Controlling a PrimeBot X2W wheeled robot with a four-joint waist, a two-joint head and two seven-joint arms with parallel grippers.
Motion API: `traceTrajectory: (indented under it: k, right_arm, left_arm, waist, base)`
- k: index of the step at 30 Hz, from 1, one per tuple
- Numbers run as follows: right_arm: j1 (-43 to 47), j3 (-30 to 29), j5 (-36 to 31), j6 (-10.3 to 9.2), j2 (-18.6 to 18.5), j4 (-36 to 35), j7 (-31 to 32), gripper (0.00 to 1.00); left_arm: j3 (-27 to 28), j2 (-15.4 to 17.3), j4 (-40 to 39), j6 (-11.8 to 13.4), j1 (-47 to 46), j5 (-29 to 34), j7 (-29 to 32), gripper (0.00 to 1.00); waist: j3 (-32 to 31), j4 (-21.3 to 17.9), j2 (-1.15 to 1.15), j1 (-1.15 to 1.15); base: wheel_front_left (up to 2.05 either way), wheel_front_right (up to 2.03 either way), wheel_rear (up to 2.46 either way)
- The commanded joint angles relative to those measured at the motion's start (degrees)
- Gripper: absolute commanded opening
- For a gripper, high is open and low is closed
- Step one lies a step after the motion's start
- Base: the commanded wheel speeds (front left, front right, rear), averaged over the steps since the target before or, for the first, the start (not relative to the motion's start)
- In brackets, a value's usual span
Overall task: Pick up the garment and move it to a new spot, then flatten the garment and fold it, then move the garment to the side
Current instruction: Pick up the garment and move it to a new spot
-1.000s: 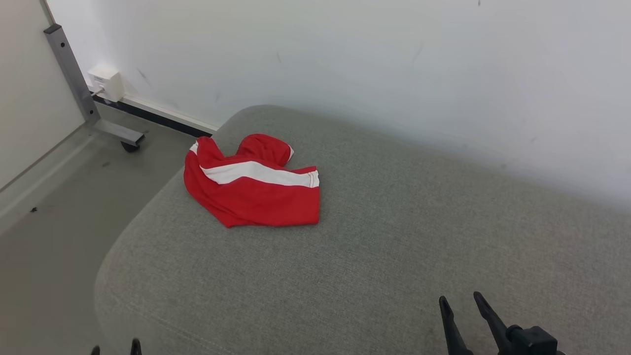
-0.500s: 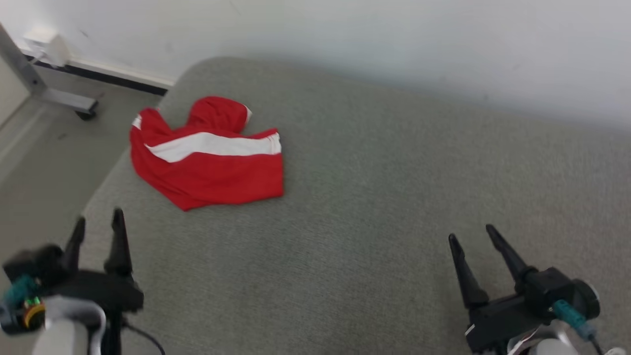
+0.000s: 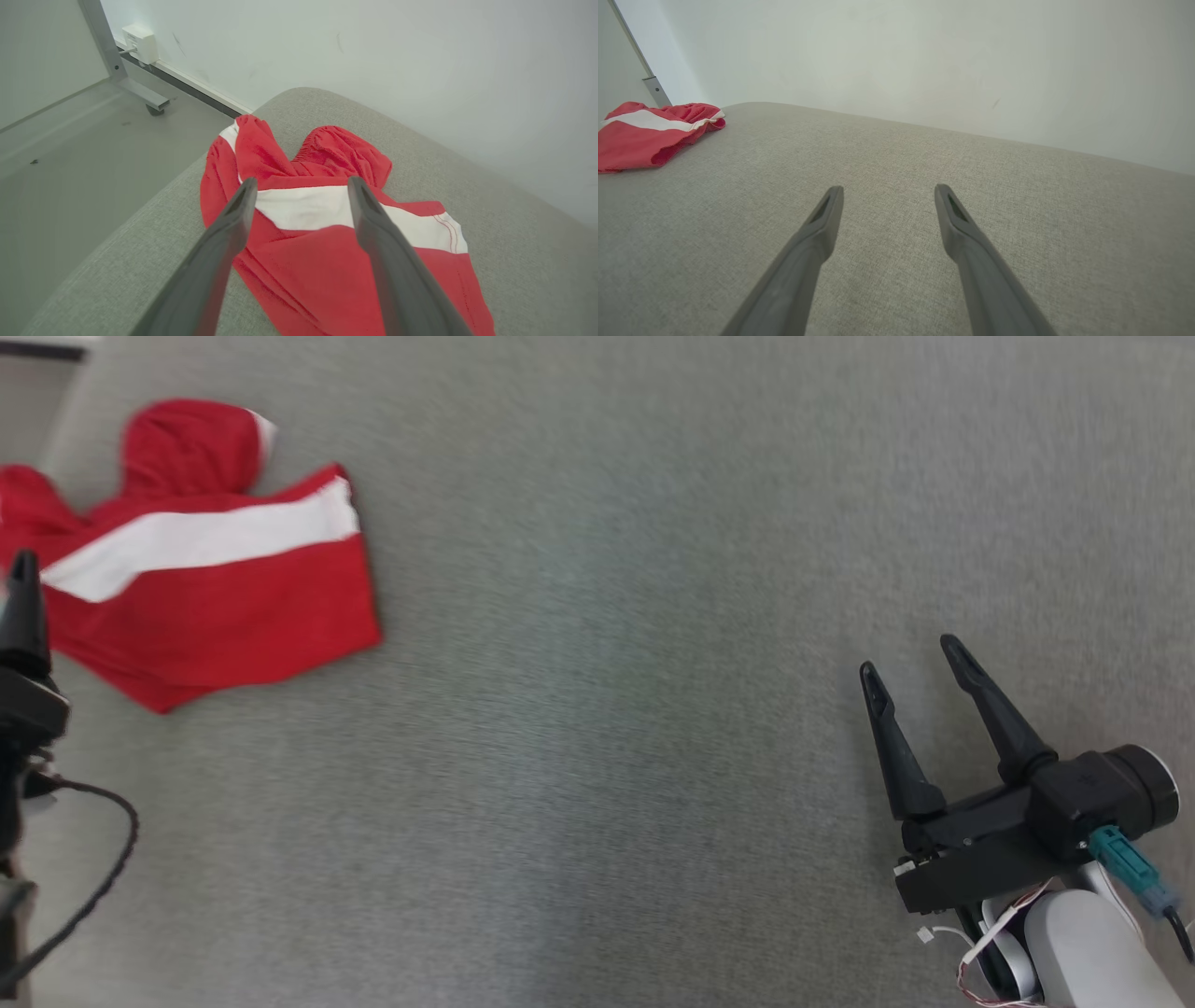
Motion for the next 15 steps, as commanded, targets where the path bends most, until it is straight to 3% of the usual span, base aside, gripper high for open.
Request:
traceTrajectory:
  k: [1,4,10,15]
  right_arm:
    - [-0.95,-0.15,-0.35,-0.16,-0.11,-0.81,-0.2,1.0]
    - [-1.42,0.5,-0.47,-0.16,0.45,-1.36,-0.48,1.0]
    - [-2.4,1.06,0.08,-0.17,0.69,-0.77,-1.04,1.0]
    - [-2.5,1.03,0.46,-0.17,0.64,-0.17,-1.16,1.0]
  left_arm:
    - [0.99,0.72,-0.21,0.91,-1.68,-2.0,3.25,1.0]
    - [1.8,2.27,-0.83,3.62,-2.13,-3.93,10.23,1.0]
    - [3.07,3.37,-2.5,8.09,-0.39,-5.31,15.98,1.0]
    - [3.67,3.18,-3.11,9.35,0.45,-6.79,18.79,1.0]
  waist:
    - [9.43,-7.0,-0.01,-0.03]
    - [11.29,-7.74,-0.01,-0.03]
    - [12.57,-9.02,-0.01,-0.03]
    - [12.47,-9.73,-0.01,-0.03]
  base:
    - [0.0,0.0,0.0]
    - [0.0,0.0,0.0]
    - [0.0,0.0,0.0]
    - [0.0,0.0,0.0]
